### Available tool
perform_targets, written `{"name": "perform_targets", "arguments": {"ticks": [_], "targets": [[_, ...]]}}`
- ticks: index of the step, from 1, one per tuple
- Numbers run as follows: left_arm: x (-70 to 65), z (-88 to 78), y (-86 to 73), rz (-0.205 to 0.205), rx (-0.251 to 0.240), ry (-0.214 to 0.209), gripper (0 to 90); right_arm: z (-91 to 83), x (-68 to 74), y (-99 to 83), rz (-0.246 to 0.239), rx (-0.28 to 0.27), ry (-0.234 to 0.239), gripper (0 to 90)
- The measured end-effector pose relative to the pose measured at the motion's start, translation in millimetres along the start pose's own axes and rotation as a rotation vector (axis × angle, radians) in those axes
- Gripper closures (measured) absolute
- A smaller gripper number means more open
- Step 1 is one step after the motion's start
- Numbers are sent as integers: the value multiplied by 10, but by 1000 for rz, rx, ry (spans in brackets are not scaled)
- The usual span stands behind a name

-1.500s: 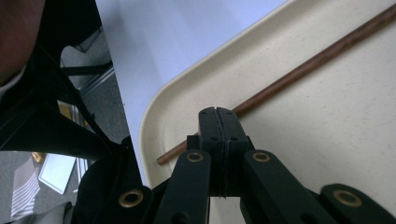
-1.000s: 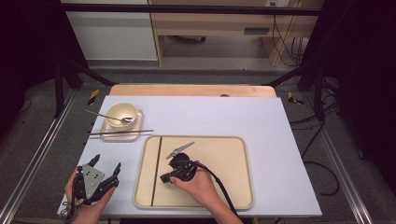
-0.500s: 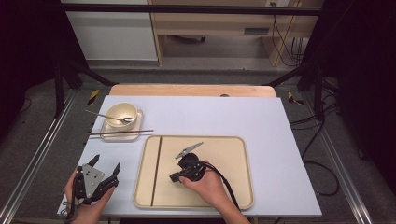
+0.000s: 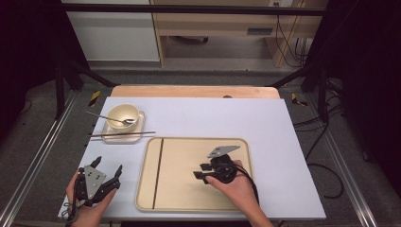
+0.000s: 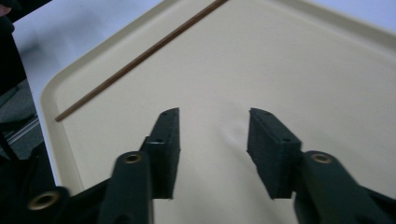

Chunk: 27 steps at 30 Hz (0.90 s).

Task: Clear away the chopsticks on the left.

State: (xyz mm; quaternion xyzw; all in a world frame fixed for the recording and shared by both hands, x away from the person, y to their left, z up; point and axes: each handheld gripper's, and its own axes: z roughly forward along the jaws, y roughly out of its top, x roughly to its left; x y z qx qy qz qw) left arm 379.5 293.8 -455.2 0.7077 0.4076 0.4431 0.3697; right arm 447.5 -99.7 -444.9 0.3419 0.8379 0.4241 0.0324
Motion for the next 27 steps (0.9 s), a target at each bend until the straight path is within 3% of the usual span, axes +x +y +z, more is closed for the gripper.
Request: {"name": "perform_targets", "arguments": {"ticks": [1, 6, 10, 13, 16, 20, 24, 27], "targets": [[13, 2, -1, -12, -6, -4, 272, -77, -35, -33, 8, -14, -12, 479], [108, 87, 42, 44, 48, -12, 266, -517, -279, -245, 20, -89, -46, 343], [224, 145, 144, 155, 97, -3, 261, -784, -437, -425, 29, -142, -103, 334], [334, 201, 244, 219, 146, -26, 255, -943, -527, -584, 24, -192, -182, 354], [426, 266, 334, 293, 204, -58, 249, -1040, -572, -723, -1, -262, -266, 282], [485, 344, 429, 398, 254, -89, 259, -1098, -560, -813, -55, -302, -417, 160], [500, 421, 506, 499, 290, -120, 296, -1107, -590, -865, -81, -321, -481, 149], [513, 470, 556, 565, 326, -136, 328, -1116, -597, -866, -89, -347, -500, 181]]}}
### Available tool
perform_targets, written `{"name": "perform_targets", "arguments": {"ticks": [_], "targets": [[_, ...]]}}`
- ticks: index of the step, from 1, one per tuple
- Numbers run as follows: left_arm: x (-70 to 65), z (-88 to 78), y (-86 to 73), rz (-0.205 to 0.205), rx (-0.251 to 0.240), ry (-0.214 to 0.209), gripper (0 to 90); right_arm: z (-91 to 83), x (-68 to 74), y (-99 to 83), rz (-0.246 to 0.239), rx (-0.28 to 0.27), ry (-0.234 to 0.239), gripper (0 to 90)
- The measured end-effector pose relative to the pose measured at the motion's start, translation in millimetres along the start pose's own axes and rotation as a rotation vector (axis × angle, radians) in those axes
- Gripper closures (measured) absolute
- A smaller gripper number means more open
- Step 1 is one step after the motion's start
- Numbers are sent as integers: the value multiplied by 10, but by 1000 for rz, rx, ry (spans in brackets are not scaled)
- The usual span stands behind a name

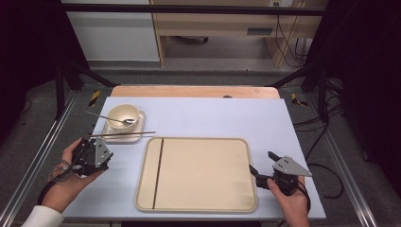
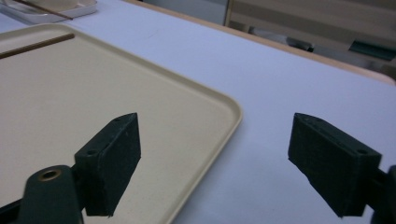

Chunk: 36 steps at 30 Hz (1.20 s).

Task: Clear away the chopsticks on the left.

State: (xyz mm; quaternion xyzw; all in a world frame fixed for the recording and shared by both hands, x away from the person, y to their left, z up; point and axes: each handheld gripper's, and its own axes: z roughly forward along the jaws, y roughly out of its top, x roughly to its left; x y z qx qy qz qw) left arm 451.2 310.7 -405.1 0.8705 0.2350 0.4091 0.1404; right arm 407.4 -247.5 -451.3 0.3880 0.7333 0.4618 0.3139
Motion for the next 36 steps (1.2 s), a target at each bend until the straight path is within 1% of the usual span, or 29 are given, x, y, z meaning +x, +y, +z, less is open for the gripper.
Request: {"name": "perform_targets", "arguments": {"ticks": [1, 4, 6, 10, 11, 14, 16, 18, 20, 22, 24, 26, 29, 36], "targets": [[13, 8, 8, 11, 8, -4, 338, -1, -4, 0, -7, -13, -12, 184], [79, 35, 27, 81, 45, 0, 376, -5, -8, 1, -13, -30, -19, 194], [122, 57, 23, 95, 49, 2, 395, -11, -9, 0, -18, -33, -20, 202], [201, 108, 5, 120, 76, -3, 446, -5, 9, -7, -12, -33, -23, 207], [219, 118, 0, 132, 83, -9, 466, 1, 12, -8, -12, -35, -21, 207], [260, 142, -18, 135, 85, -17, 519, 9, 20, -7, -5, -37, -16, 207], [288, 163, -35, 151, 94, -22, 554, 11, 21, -6, -2, -41, -15, 207], [320, 192, -61, 166, 109, -25, 579, 7, 16, -10, -8, -47, -16, 206], [350, 209, -83, 163, 111, -26, 591, 2, 5, -21, -5, -47, -14, 206], [379, 223, -104, 155, 113, -23, 607, 0, -5, -31, 9, -44, -13, 206], [396, 251, -124, 156, 116, -32, 613, -3, -8, -34, 12, -45, -12, 206], [392, 291, -149, 167, 115, -47, 630, -9, -6, -31, 11, -47, -8, 206], [385, 375, -200, 193, 143, -60, 643, -16, -7, -34, 11, -49, -7, 206], [457, 622, -350, 214, 205, -75, 662, 1, -5, -70, 10, -29, 1, 207]]}}
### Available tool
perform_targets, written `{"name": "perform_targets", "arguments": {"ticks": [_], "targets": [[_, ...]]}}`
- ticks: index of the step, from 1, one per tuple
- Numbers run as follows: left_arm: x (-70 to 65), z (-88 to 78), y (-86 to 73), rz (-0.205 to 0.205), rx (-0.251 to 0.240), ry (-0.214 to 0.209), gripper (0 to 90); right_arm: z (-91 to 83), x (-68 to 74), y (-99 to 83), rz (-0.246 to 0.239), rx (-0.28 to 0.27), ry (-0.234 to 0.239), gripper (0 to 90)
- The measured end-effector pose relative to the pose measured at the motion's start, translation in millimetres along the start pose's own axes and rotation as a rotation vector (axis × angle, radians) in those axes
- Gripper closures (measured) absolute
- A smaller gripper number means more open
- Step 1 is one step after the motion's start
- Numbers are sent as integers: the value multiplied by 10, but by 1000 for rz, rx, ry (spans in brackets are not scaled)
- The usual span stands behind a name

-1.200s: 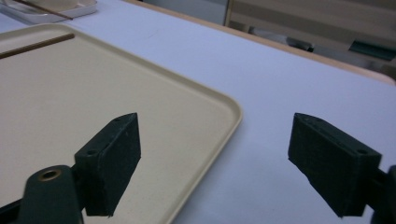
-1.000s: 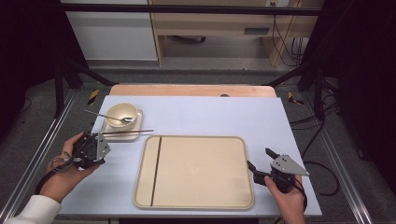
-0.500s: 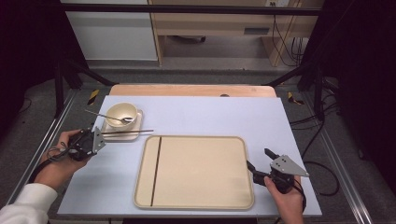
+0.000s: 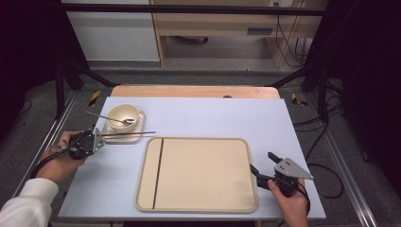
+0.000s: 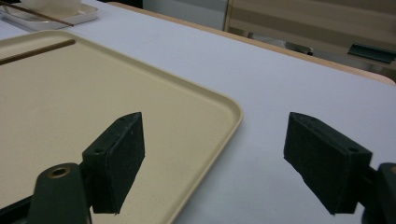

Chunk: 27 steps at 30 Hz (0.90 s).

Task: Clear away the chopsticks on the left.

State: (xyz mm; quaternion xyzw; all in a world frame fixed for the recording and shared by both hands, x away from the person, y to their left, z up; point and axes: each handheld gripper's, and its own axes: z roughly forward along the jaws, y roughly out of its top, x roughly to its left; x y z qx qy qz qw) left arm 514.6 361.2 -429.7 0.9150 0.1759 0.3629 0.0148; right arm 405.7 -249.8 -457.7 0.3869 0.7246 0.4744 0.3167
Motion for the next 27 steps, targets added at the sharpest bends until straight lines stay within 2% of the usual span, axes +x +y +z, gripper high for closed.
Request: {"name": "perform_targets", "arguments": {"ticks": [7, 9, 11, 16, 19, 21, 27], "targets": [[68, 238, -57, -10, 22, -6, 661, 53, 17, -2, -4, 14, 3, 209], [74, 282, -59, 23, 11, 11, 674, 56, 14, -11, 1, 13, 2, 209], [85, 316, -48, 26, 9, 14, 681, 56, 6, -24, 9, 19, 2, 209], [98, 360, -15, 29, 19, 7, 688, 36, -6, -46, 14, 22, 5, 209], [92, 385, -4, 51, 32, 2, 699, 41, -2, -45, 24, 22, 10, 209], [98, 401, -6, 51, 40, 3, 701, 50, 1, -44, 22, 25, 14, 209], [105, 445, -1, 59, 41, 9, 731, 58, 10, -49, 22, 32, 20, 209]]}}
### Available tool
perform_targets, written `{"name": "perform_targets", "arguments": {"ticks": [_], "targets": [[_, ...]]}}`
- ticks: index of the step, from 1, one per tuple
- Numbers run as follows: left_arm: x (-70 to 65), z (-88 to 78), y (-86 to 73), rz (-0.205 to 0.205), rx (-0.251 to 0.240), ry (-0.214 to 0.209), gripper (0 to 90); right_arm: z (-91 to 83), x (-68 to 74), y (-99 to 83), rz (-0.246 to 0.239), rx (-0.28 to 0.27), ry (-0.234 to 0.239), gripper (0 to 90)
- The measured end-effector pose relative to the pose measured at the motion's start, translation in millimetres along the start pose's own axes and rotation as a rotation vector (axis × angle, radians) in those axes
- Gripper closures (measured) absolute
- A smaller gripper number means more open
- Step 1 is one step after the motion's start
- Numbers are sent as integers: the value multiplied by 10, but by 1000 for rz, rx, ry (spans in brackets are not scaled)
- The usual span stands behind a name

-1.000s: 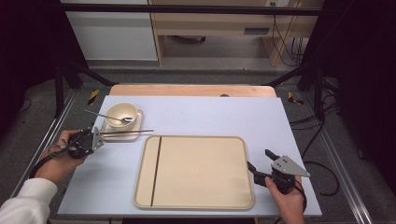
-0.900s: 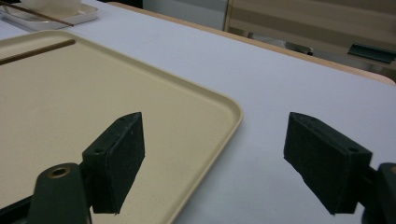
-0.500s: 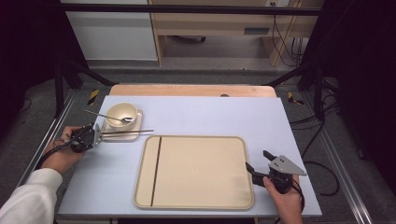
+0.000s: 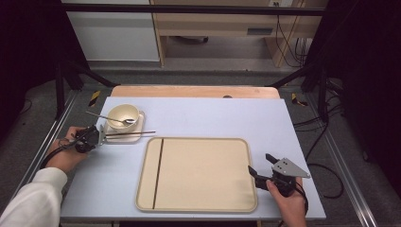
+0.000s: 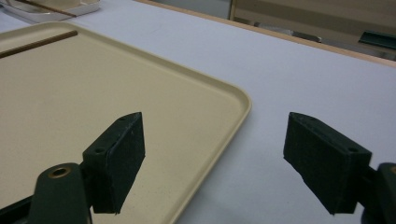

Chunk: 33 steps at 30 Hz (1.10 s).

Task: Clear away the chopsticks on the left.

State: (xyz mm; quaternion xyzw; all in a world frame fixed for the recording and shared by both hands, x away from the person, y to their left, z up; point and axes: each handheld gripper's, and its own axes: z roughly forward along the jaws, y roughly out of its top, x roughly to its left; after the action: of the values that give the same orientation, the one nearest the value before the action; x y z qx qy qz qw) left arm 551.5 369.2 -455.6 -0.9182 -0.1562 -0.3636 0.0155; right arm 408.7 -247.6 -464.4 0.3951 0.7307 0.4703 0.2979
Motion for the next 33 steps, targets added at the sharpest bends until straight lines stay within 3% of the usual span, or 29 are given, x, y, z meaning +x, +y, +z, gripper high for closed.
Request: {"name": "perform_targets", "arguments": {"ticks": [7, 14, 18, 23, 28, 33], "targets": [[-6, 26, 7, 20, -1, -1, 790, 5, 1, -4, 5, 1, 4, 209], [-99, -81, -23, 91, -7, -11, 838, -1, 2, -2, 1, -6, 8, 213], [-195, -241, -76, 103, -38, -3, 841, -1, 7, 0, 2, -8, 15, 213], [-306, -539, -85, 74, -122, 38, 840, -5, 29, 10, 2, -11, 26, 204], [-433, -807, 58, 91, -194, 75, 840, 34, 85, 43, 8, 20, 46, 179], [-520, -1009, 255, 118, -256, 108, 840, 3, 105, 186, -4, 43, 25, 198]]}}
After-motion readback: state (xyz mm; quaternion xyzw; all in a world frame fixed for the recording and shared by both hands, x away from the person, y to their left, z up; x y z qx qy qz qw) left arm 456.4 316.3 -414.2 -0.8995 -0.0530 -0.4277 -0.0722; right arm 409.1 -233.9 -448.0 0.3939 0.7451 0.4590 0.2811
